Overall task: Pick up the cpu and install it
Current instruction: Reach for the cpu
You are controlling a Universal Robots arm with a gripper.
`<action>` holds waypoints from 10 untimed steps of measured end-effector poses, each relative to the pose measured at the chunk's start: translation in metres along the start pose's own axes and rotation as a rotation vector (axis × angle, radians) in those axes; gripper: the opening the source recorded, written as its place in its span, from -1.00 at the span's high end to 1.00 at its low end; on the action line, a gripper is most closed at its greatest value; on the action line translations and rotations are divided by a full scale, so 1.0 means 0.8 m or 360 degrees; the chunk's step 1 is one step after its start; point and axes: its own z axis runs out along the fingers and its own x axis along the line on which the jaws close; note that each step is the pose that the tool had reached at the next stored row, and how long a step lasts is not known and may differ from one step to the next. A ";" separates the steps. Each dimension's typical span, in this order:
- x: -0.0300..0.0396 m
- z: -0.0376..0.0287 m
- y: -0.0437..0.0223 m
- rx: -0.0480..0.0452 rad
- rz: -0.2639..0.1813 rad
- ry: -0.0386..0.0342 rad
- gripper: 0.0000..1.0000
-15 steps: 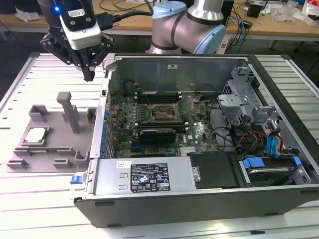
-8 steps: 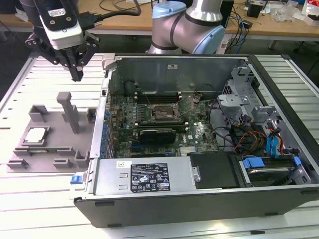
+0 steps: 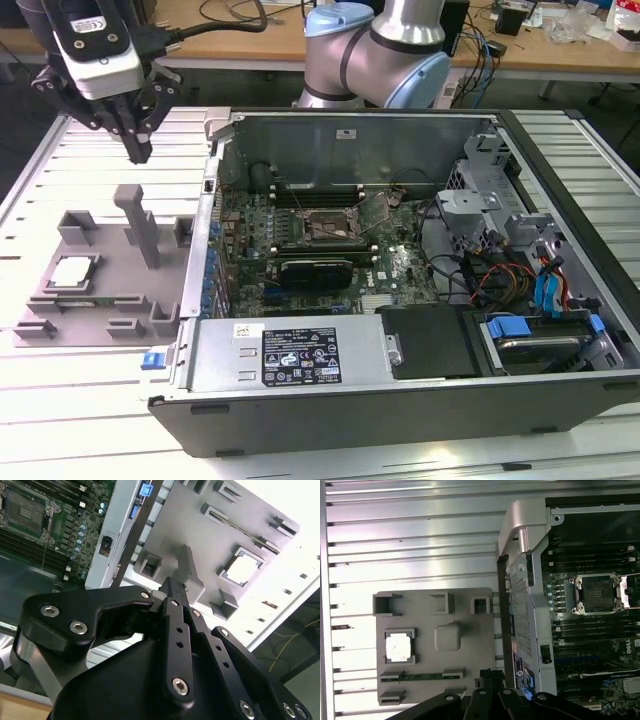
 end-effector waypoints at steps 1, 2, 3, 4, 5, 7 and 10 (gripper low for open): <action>0.0029 0.0000 -0.0002 0.0000 0.0000 0.0000 0.79; 0.0065 -0.0001 -0.0004 0.0000 0.0000 0.0000 0.79; 0.0093 -0.0002 -0.0006 0.0000 0.0000 0.0000 0.79; 0.0120 -0.0002 -0.0008 0.0000 0.0000 0.0000 0.79; 0.0160 -0.0004 -0.0010 0.0000 0.0000 0.0000 0.79; 0.0202 -0.0005 -0.0013 0.0000 0.0000 0.0000 0.79; 0.0280 -0.0004 -0.0018 0.0000 0.0000 0.0000 0.79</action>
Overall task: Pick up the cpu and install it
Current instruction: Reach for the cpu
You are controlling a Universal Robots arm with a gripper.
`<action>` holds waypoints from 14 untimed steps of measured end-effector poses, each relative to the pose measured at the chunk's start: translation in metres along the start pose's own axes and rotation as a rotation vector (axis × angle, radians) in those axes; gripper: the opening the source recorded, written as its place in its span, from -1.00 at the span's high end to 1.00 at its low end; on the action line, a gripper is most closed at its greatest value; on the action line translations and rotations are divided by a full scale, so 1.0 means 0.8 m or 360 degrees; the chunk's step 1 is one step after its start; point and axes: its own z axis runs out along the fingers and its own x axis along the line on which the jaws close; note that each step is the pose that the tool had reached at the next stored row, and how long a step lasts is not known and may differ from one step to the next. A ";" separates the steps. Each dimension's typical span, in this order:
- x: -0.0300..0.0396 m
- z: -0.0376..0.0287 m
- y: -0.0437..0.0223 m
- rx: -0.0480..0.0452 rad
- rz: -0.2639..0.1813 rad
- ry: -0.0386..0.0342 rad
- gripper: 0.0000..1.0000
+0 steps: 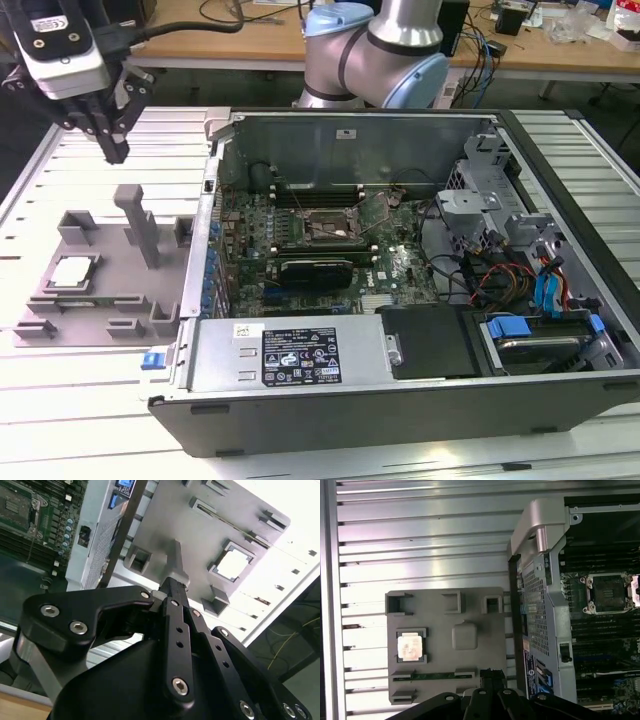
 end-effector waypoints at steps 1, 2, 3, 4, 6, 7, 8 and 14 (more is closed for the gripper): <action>0.0022 0.0000 -0.0002 0.0000 0.0000 0.0000 0.79; 0.0043 0.0001 -0.0004 0.0000 0.0000 0.0000 0.79; 0.0080 0.0003 -0.0007 0.0000 0.0000 0.0000 0.79; 0.0139 0.0007 -0.0011 0.0000 0.0000 0.0000 0.79; 0.0188 0.0018 -0.0014 0.0000 0.0000 0.0000 0.79; 0.0208 0.0022 -0.0015 0.0000 0.0000 0.0000 0.79; 0.0230 0.0027 -0.0016 0.0000 0.0000 0.0000 0.79; 0.0379 0.0071 -0.0024 0.0000 0.0000 0.0000 0.79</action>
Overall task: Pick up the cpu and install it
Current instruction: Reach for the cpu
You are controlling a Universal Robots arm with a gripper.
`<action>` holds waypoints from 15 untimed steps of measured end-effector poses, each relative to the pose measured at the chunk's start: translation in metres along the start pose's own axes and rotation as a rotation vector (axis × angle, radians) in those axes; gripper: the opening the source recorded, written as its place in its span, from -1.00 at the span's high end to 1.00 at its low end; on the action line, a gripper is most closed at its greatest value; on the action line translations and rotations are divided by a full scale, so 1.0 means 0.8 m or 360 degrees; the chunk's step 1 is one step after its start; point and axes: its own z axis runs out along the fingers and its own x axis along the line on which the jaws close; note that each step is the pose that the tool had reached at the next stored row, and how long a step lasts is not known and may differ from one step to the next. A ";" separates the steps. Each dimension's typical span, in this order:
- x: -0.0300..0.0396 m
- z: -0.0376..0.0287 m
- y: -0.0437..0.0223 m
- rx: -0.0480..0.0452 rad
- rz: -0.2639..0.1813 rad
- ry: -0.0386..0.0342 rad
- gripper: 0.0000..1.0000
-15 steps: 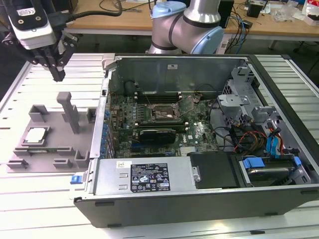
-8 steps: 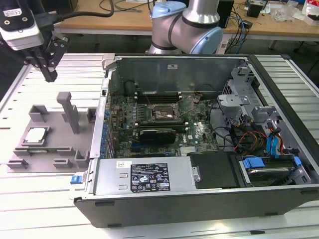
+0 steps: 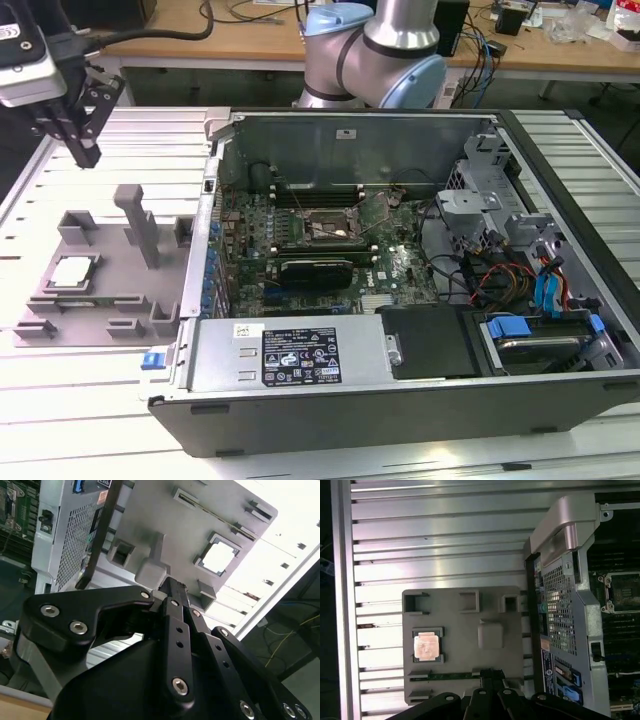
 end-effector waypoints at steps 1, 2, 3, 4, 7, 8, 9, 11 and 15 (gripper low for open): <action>0.0028 0.0010 -0.0001 0.0000 0.0000 0.0000 0.79; 0.0049 0.0017 -0.0001 0.0000 0.0000 0.0000 0.79; 0.0066 0.0022 -0.0001 0.0000 0.0000 0.0000 0.79; 0.0103 0.0034 -0.0001 0.0000 0.0000 0.0000 0.79; 0.0210 0.0087 -0.0007 0.0000 0.0000 0.0000 0.79; 0.0242 0.0107 -0.0011 0.0000 0.0000 0.0000 0.79; 0.0260 0.0118 -0.0013 0.0000 0.0000 0.0000 0.79; 0.0302 0.0145 -0.0017 0.0000 0.0000 0.0000 0.79; 0.0411 0.0233 -0.0029 0.0000 0.0000 0.0000 0.79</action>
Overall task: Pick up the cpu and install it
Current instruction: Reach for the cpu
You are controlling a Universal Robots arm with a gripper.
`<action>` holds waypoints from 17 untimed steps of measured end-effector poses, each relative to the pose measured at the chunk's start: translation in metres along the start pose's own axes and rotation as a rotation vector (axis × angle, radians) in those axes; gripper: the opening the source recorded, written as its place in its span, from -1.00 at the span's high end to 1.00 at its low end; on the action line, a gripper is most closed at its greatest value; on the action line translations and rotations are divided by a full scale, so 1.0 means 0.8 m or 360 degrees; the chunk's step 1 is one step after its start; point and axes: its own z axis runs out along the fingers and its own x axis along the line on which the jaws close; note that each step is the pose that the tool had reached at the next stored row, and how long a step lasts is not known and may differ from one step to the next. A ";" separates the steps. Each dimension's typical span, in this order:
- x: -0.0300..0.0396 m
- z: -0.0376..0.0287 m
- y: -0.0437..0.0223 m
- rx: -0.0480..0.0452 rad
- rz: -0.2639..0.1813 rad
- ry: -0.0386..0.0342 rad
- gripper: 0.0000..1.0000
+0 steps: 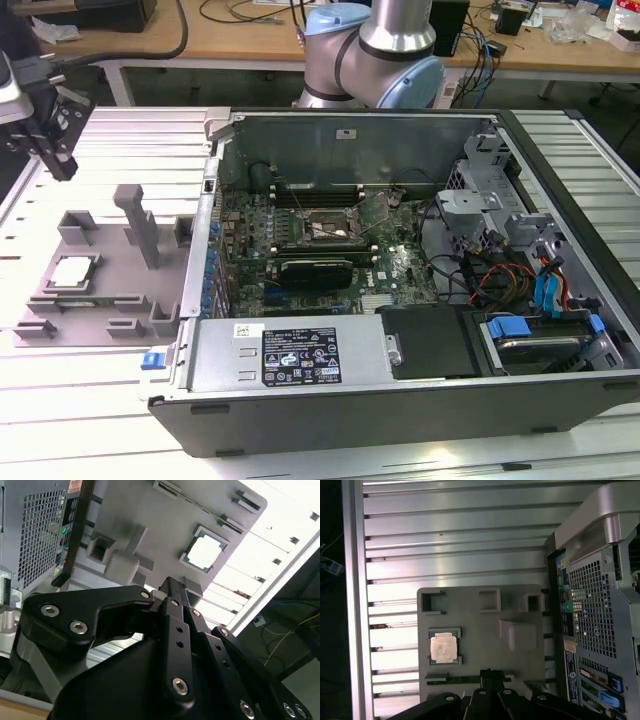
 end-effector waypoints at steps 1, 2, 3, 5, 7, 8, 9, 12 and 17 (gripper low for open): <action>0.0018 0.0009 -0.0002 0.0000 0.0000 0.0000 0.79; 0.0055 0.0035 -0.0005 0.0000 0.0000 0.0000 0.79; 0.0075 0.0055 -0.0007 0.0000 0.0000 0.0000 0.79; 0.0115 0.0112 -0.0011 0.0000 0.0000 0.0000 0.79; 0.0151 0.0167 -0.0015 0.0000 0.0000 0.0000 0.79; 0.0164 0.0184 -0.0017 0.0000 0.0000 0.0000 0.79; 0.0176 0.0201 -0.0019 0.0000 0.0000 0.0000 0.79; 0.0237 0.0309 -0.0029 0.0000 0.0000 0.0000 0.79; 0.0316 0.0437 -0.0041 0.0000 0.0000 0.0001 0.79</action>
